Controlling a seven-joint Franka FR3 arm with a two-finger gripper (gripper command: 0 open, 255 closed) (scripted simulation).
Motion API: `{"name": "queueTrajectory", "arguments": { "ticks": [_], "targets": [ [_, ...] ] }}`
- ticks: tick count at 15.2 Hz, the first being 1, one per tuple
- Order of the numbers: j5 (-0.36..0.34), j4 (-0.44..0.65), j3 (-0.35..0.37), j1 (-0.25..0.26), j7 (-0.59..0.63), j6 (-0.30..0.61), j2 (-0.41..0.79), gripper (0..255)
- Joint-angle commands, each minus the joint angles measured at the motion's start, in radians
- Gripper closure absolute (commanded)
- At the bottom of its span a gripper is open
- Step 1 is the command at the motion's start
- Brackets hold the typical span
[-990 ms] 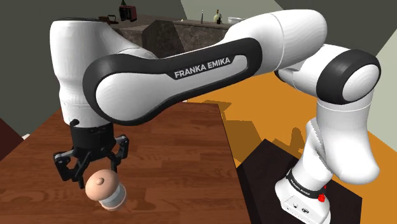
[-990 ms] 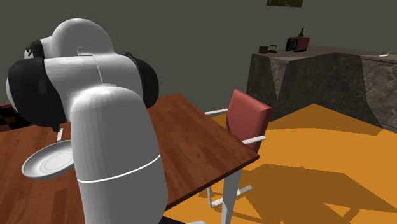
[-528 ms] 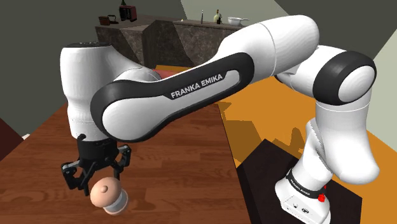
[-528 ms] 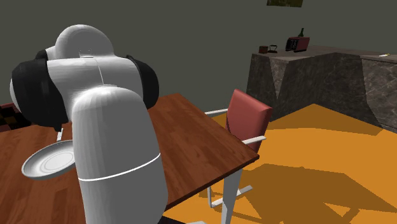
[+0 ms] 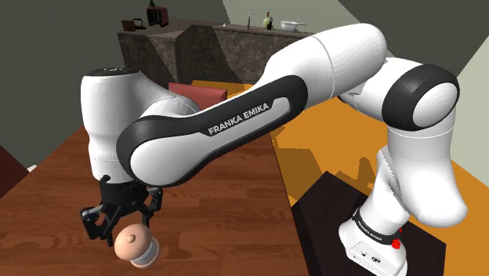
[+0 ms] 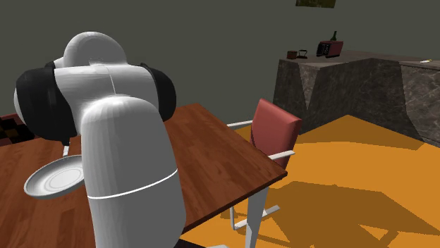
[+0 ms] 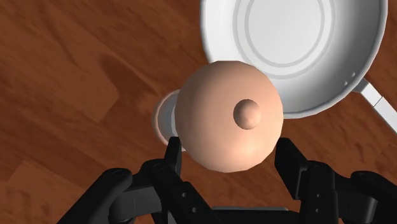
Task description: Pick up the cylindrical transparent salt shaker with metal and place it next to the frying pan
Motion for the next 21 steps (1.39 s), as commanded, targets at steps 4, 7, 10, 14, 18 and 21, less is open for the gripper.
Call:
{"name": "queueTrajectory", "arguments": {
  "ticks": [4, 7, 10, 14, 18, 21],
  "targets": [
    [0.0, 0.0, 0.0, 0.0, 0.0, 0.001, 0.0, 0],
    [0.0, 0.0, 0.0, 0.0, 0.0, 0.001, 0.0, 0],
    [0.003, 0.012, 0.001, -0.004, -0.002, -0.026, -0.014, 0],
    [0.01, 0.056, 0.003, -0.015, -0.005, -0.102, -0.046, 0],
    [0.01, 0.056, 0.003, -0.015, -0.005, -0.102, -0.046, 0],
    [0.01, 0.056, 0.003, -0.015, -0.005, -0.102, -0.046, 0]
  ]
}}
